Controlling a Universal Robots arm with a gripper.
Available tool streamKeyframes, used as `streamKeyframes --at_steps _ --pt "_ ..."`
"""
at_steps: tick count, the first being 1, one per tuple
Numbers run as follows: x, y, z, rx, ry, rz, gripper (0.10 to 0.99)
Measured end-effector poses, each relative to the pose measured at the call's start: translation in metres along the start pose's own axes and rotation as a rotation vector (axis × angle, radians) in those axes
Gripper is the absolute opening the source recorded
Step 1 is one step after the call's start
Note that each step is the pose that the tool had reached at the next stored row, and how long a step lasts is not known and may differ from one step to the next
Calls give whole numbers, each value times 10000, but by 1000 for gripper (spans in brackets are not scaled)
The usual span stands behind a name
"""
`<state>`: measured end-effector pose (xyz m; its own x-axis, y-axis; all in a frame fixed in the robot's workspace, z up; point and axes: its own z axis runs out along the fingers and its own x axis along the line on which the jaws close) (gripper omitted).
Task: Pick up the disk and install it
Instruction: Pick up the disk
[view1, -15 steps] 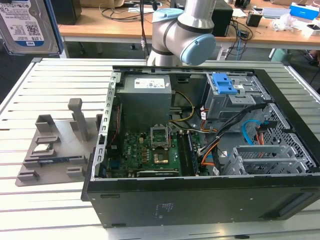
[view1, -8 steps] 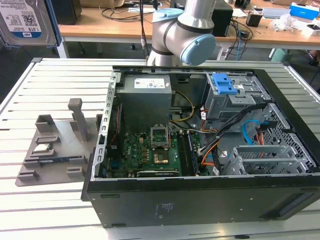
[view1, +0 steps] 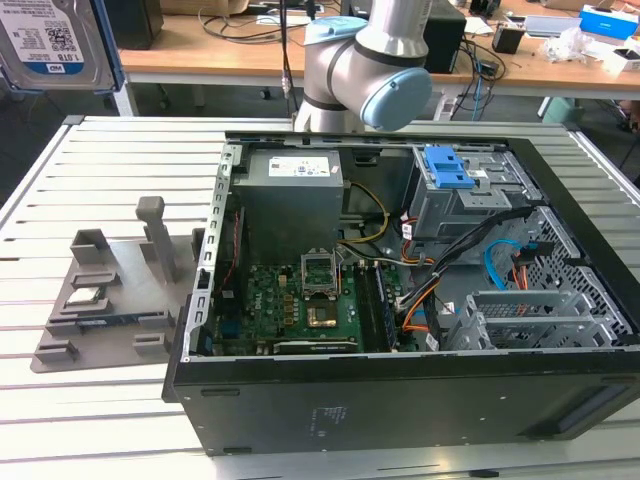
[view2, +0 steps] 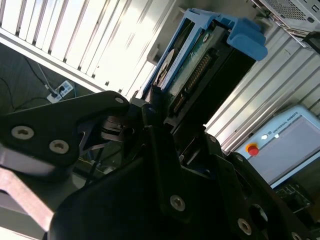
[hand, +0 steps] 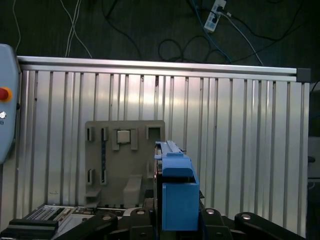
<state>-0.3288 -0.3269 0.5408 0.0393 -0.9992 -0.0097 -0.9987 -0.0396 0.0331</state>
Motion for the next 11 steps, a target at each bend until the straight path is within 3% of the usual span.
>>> streamKeyframes --at_steps 6,11 --pt "9 -234 -8 0 0 -2 365" --pt "14 -364 -12 0 0 0 365"
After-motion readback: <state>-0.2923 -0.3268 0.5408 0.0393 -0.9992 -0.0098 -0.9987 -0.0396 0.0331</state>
